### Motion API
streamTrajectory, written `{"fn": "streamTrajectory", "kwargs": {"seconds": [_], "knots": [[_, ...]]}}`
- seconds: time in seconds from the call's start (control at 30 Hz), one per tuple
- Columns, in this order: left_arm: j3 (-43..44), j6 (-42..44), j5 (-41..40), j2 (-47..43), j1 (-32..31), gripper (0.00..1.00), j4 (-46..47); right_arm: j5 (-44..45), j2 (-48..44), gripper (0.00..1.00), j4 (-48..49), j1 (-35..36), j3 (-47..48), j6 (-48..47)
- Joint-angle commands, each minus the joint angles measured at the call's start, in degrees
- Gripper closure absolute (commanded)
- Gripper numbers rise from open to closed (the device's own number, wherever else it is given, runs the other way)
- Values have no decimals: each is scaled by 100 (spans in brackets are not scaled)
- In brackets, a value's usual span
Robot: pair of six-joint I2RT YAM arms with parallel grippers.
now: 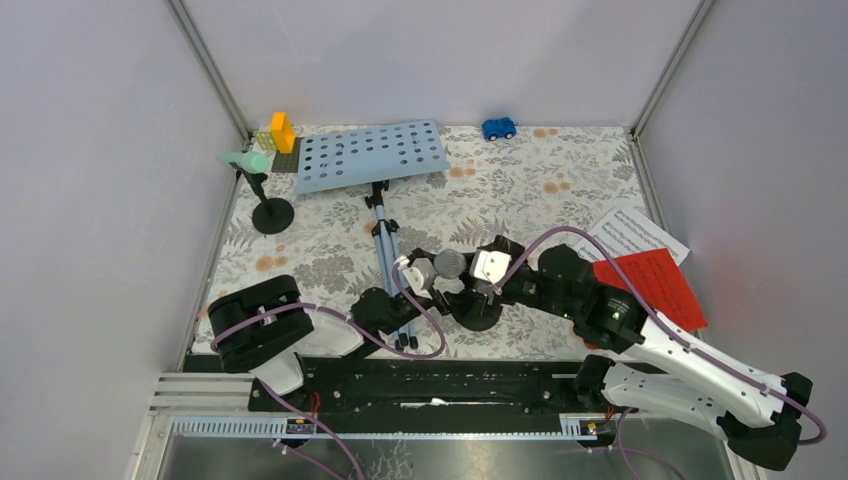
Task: Pack up the instrument practice props
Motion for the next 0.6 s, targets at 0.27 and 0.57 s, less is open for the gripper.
{"fn": "streamTrajectory", "kwargs": {"seconds": [0.27, 0.57], "knots": [[131, -193, 119, 89, -42, 15, 595, 422, 249, 40, 972, -35, 99, -530], [228, -261, 243, 152, -39, 15, 630, 377, 197, 100, 967, -40, -28, -654]]}}
